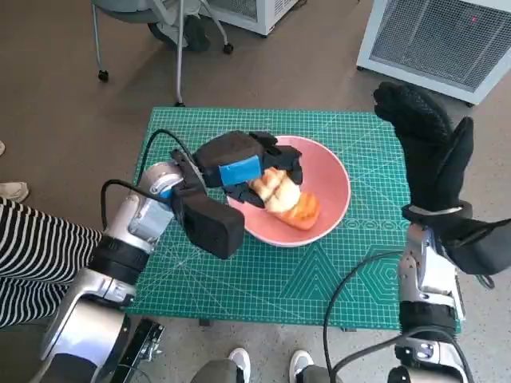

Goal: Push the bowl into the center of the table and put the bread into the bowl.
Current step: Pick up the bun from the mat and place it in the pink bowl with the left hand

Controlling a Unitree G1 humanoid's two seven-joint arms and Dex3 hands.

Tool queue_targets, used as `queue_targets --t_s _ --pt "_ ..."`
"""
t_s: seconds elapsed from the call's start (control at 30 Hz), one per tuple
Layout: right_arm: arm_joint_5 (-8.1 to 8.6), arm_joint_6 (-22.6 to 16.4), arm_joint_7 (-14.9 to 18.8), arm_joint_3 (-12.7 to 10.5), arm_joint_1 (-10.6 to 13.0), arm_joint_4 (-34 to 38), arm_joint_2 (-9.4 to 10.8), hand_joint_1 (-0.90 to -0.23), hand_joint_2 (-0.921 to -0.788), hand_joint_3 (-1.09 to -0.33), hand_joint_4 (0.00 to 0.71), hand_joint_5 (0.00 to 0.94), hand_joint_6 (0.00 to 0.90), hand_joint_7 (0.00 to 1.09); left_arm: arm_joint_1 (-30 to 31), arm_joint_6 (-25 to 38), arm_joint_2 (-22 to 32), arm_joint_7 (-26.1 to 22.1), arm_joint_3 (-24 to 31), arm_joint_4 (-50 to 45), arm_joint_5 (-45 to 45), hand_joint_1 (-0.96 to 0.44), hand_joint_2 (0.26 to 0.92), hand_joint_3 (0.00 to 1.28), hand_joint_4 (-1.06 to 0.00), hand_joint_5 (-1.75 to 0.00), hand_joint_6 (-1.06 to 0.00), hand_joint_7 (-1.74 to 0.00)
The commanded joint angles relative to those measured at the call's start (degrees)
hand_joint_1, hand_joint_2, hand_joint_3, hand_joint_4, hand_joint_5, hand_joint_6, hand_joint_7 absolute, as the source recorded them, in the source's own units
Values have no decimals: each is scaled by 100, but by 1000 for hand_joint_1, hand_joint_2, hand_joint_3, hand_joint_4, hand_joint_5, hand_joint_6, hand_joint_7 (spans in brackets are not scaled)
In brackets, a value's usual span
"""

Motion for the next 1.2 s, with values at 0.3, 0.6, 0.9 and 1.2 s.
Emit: queue_targets --t_s 0.3,0.6,0.9,1.2 --pt "-31 225 -68 -2 53 -110 -16 -706 -921 -687 154 0 58 406 66 512 108 -827 461 -687 -860 -351 804 0 -350 -2 -432 -89" --pt "-29 317 -105 20 34 -250 0 -710 -921 -682 153 0 60 410 175 735 31 -1105 964 -855 -1781 -408 805 3 -266 0 -390 -38" --pt "-65 412 -170 68 57 -493 25 -705 -921 -679 154 1 70 416 378 994 -154 -1425 1516 -1184 -2911 -420 828 11 -181 0 -306 -2" --pt "-135 489 -244 148 45 -733 30 -699 -921 -679 159 2 68 414 664 499 -750 -1342 2046 -1241 -3864 -537 902 34 -166 -4 -259 0"
